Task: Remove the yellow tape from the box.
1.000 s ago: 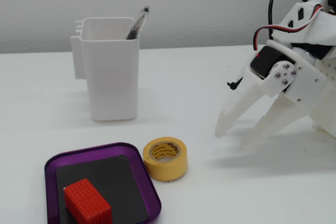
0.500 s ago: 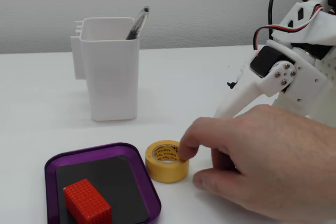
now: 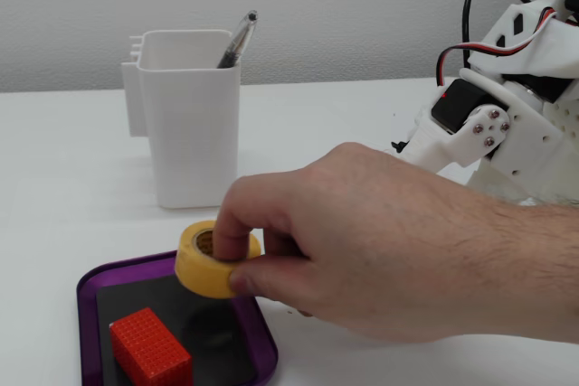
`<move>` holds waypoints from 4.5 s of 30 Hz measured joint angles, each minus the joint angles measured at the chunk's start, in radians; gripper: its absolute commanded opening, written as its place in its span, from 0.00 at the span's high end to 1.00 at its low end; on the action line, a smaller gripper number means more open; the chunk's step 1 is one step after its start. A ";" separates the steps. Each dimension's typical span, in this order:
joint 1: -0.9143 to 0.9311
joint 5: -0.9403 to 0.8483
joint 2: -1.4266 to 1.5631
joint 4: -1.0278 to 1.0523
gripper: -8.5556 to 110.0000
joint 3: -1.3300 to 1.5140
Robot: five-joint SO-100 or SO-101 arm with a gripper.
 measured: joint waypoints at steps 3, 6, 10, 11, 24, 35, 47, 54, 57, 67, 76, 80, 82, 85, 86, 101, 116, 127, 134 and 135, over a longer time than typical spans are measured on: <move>0.000 0.000 0.000 0.000 0.79 0.000; 0.000 0.000 0.000 0.000 0.79 0.000; 0.000 0.000 0.000 0.000 0.79 0.000; 0.000 0.000 0.000 0.000 0.79 0.000; 0.000 0.000 0.000 0.000 0.79 0.000; 0.017 -0.008 0.000 -0.109 0.79 -0.011; 0.127 -0.183 -0.275 -0.115 0.79 -0.554; 0.043 -0.308 -0.945 -0.064 0.79 -0.934; 0.026 -0.325 -1.198 -0.006 0.79 -1.126; 0.008 -0.325 -1.750 0.064 0.79 -1.536; 0.017 -0.330 -1.870 0.064 0.79 -1.559; 0.017 -0.333 -1.879 0.034 0.79 -1.559; 0.017 -0.333 -1.893 0.017 0.79 -1.559; 0.015 -0.333 -1.922 0.002 0.80 -1.559; 0.015 -0.333 -1.934 -0.002 0.81 -1.559; 0.017 -0.333 -2.017 -0.037 0.93 -1.565; 0.018 -0.328 -2.017 0.012 0.93 -1.594; 0.018 -0.281 -2.017 0.334 0.93 -1.993; 0.044 -0.265 -1.919 0.396 0.93 -1.974; 0.057 -0.265 -1.875 0.400 0.93 -1.942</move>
